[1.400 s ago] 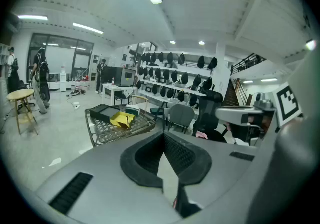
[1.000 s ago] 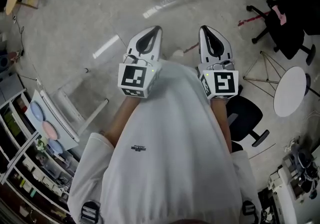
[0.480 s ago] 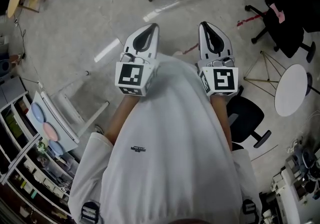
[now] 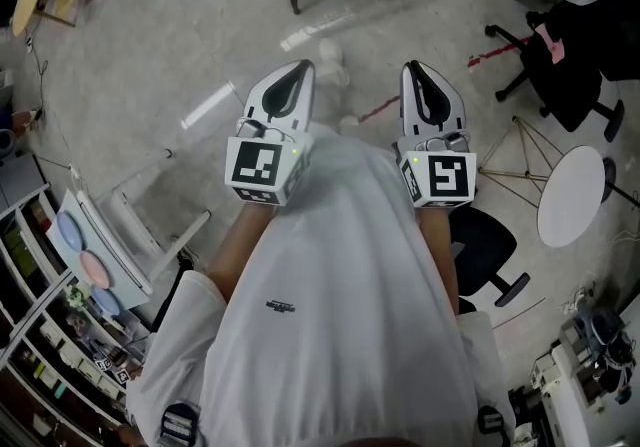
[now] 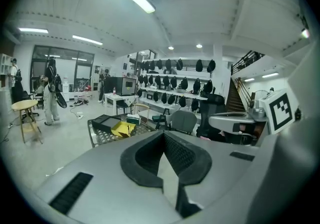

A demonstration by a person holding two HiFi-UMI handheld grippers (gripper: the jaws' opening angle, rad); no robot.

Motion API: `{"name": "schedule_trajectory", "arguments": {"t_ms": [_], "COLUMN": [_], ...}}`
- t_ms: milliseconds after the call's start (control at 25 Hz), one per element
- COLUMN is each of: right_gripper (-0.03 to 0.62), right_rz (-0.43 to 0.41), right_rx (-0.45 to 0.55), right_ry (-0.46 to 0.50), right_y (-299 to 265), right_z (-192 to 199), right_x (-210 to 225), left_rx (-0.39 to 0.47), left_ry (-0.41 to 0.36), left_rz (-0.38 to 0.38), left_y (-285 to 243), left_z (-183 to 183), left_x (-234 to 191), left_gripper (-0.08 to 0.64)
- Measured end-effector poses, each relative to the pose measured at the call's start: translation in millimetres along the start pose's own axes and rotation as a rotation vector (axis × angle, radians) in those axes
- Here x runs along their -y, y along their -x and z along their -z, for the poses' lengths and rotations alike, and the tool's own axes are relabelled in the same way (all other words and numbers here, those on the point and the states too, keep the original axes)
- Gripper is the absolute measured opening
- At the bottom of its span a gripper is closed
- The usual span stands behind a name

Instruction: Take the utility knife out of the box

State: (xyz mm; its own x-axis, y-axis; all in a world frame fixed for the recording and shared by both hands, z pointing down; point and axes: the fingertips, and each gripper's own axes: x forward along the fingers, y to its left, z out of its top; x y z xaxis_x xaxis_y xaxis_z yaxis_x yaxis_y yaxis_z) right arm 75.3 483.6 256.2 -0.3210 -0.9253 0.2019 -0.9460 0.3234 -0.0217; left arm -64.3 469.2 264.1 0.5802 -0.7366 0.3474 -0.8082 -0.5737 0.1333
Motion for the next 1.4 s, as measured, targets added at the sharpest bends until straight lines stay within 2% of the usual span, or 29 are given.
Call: {"name": "schedule_trajectory", "arguments": {"t_ms": [160,440,680,1080,1400], "right_gripper": [0.0,0.0,0.0,0.0,0.0], "right_rz": [0.02,0.039,0.015,-0.032,-0.086], "right_rx": [-0.016,-0.033,-0.052,-0.084,-0.095], "right_ry": [-0.034,-0.02,-0.005,0.025,0.053], "right_y": [-14.7,-60.6,-130.1,-262.1,-344.5], "right_z": [1.7,-10.3,-29.0,-59.4,-71.8], "right_x": [13.1,44.3,64.5,92.3,87.3], "left_rx": [-0.01,-0.014,-0.014,-0.013,0.004], "left_ry": [0.014,0.029,0.05,0.091,0.125], "left_rz": [0.009,0.024,0.005,-0.043,-0.078], "left_y": [-18.6,-72.7,-121.1,-203.4,-233.1], "left_z": [-2.7,-22.7,-49.6,-96.1,-111.0], "left_x": [-13.6,-42.1,-84.6,-181.7,-240.2], "left_gripper": [0.002,0.002,0.002,0.002,0.002]}}
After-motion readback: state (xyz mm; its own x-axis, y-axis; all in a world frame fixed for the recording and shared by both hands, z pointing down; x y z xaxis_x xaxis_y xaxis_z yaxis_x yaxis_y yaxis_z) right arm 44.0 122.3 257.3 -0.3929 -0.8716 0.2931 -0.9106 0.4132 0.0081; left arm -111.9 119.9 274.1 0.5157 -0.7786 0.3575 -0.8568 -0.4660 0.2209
